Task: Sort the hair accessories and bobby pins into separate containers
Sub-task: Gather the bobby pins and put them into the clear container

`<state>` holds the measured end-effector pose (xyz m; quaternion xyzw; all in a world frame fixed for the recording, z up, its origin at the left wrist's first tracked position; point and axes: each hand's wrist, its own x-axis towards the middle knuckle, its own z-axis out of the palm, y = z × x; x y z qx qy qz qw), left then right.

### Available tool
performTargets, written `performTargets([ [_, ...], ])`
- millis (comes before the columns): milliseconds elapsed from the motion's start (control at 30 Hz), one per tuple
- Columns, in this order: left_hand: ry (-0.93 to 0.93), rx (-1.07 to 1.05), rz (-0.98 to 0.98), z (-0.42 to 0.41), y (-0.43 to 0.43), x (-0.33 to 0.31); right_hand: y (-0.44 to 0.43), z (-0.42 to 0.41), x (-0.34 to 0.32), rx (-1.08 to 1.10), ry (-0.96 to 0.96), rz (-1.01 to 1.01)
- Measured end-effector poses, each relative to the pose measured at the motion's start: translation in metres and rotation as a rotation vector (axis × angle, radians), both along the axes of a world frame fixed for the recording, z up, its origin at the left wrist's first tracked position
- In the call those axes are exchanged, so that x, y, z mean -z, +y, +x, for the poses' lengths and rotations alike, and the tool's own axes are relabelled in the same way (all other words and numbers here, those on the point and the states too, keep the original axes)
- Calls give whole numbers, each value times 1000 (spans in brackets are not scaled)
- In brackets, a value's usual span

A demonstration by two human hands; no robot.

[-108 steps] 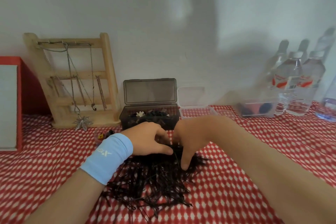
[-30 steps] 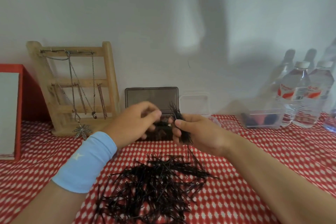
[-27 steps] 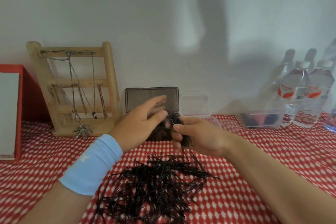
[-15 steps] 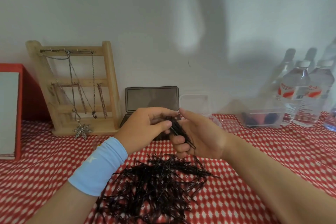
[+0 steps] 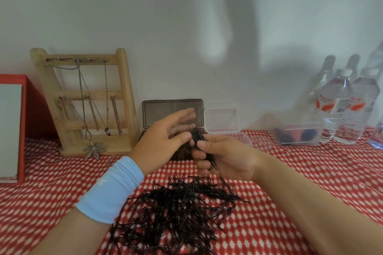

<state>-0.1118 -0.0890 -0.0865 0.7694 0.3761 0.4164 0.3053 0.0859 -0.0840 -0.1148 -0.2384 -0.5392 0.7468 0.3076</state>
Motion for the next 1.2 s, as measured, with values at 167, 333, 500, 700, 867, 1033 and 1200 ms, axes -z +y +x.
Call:
performTargets([
  [167,157,19,-41,4,-5,3,-2,-2,1,2,-36,82],
  [333,109,-56,15,4,-5,1,-2,-5,1,50,-46,78],
  [500,87,23,-7,6,-9,4,-2,-2,-1,63,-28,119],
  [700,113,117,-28,3,0,6,-3,-1,-2,52,-24,74],
  [867,-725,82,-708,27,-4,7,0,-2,-14,358,265,97],
  [1033,-1052,368,-1173,35,-14,5,7,-2,-13,649,85,400],
  [1200,-1264,507,-1222,31,-12,6,2,-3,-9,623,-172,578],
])
